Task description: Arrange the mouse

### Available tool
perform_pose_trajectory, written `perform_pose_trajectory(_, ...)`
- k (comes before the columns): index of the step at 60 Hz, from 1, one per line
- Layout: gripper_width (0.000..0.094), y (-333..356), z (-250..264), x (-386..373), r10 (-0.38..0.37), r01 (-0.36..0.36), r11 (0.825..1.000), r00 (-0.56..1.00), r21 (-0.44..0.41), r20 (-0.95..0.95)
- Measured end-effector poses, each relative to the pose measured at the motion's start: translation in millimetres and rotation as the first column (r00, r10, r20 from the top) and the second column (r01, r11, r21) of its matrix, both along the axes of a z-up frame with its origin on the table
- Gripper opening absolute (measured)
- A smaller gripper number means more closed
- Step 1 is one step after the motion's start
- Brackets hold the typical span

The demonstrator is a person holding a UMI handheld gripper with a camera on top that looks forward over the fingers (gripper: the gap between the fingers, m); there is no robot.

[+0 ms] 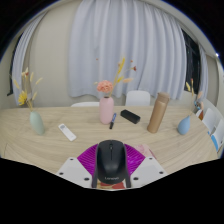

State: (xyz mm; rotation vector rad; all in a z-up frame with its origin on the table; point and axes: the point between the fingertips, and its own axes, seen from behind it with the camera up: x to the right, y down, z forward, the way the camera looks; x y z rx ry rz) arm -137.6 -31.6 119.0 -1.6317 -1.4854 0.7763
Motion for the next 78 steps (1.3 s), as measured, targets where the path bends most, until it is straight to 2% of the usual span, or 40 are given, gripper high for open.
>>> perform_pose_trajectory(8, 0.0374, 51.5, -67.5, -8.5, -0.011, 0.013, 1.000, 0.996, -0.015, 0.090)
perform_pose_trajectory(15, 0.0374, 68.7, -114.4, -4.2, -0.008, 0.015, 0.999, 0.987, -0.040, 0.159)
perform_pose_trajectory(21, 0.0392, 71.6, -126.5, -0.6, 0.010, -0.003, 0.999, 0.987, -0.046, 0.160)
perform_pose_trajectory(26, 0.0464, 70.4, -129.8, 0.1, 0.025, -0.019, 0.999, 0.987, -0.037, 0.159)
perform_pose_trajectory(29, 0.0530, 71.3, -129.4, -0.2, 0.025, -0.020, 0.999, 0.987, -0.033, 0.160)
perform_pose_trajectory(34, 0.0875, 79.6, -121.9, 5.6, -0.002, 0.004, 1.000, 0.985, -0.009, 0.170)
perform_pose_trajectory(36, 0.0846, 76.8, -115.0, 7.0, 0.000, 0.003, 1.000, 0.986, -0.016, 0.164)
perform_pose_trajectory(45, 0.0860, 56.3, -59.0, 44.7, 0.009, -0.005, 0.999, 0.992, -0.033, 0.129)
perform_pose_trajectory(56, 0.0853, 8.5, -6.1, 137.7, 0.009, -0.002, 0.998, 0.992, -0.057, 0.125)
perform_pose_trajectory(64, 0.0853, -25.2, 5.9, 209.4, 0.002, 0.010, 0.996, 0.989, -0.085, 0.145)
perform_pose_trajectory(78, 0.0852, -65.6, -3.2, 283.9, 0.004, 0.008, 0.998, 0.984, -0.069, 0.181)
